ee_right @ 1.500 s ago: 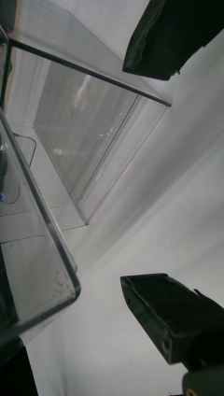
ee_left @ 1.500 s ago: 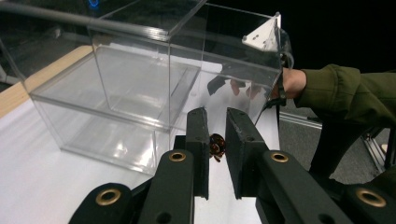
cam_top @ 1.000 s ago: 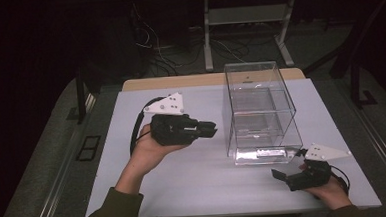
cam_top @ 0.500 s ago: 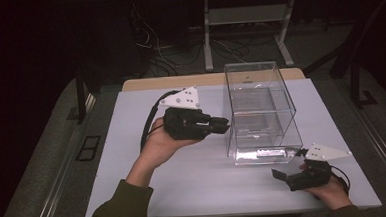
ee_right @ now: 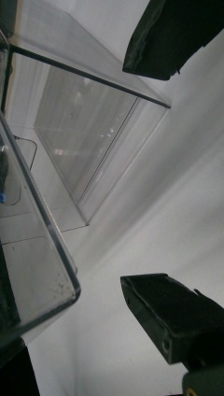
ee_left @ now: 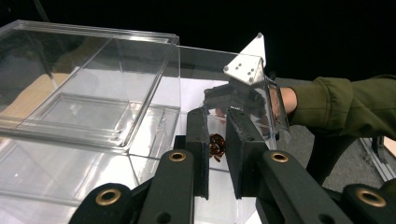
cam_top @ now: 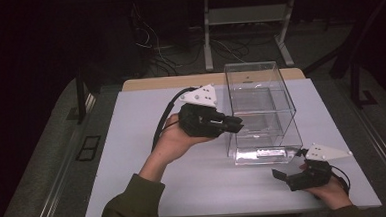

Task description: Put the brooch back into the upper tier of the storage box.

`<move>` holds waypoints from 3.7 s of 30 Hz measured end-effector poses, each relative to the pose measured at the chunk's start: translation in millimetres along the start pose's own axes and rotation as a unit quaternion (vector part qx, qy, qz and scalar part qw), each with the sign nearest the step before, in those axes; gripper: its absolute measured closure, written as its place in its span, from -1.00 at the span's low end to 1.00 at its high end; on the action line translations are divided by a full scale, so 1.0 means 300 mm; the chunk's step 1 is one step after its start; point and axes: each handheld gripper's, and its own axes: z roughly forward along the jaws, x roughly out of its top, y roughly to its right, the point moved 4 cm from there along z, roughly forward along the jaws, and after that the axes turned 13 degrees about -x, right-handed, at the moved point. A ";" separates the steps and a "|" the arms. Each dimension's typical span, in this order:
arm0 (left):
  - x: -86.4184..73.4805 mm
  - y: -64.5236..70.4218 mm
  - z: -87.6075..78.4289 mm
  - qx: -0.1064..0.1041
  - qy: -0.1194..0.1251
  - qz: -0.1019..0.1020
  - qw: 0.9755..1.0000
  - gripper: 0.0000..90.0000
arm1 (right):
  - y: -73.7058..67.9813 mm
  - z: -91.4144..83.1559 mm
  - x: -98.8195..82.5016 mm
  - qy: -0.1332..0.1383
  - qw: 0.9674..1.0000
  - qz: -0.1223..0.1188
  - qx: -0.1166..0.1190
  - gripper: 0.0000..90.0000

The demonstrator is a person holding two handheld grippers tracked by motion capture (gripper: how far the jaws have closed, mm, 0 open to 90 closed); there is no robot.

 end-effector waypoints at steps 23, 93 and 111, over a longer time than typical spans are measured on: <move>0.014 -0.020 0.102 -0.011 -0.055 -0.008 0.998 0.74 | 0.002 -0.001 0.000 0.002 1.000 0.001 0.001 -0.99; -0.244 0.022 -0.150 0.087 0.039 -0.055 0.994 -0.28 | 0.005 -0.004 -0.001 0.003 1.000 0.003 -0.001 -0.99; -0.439 0.039 -0.205 0.162 0.060 -0.089 0.981 -0.52 | 0.005 -0.006 0.000 0.004 1.000 0.003 -0.001 -0.99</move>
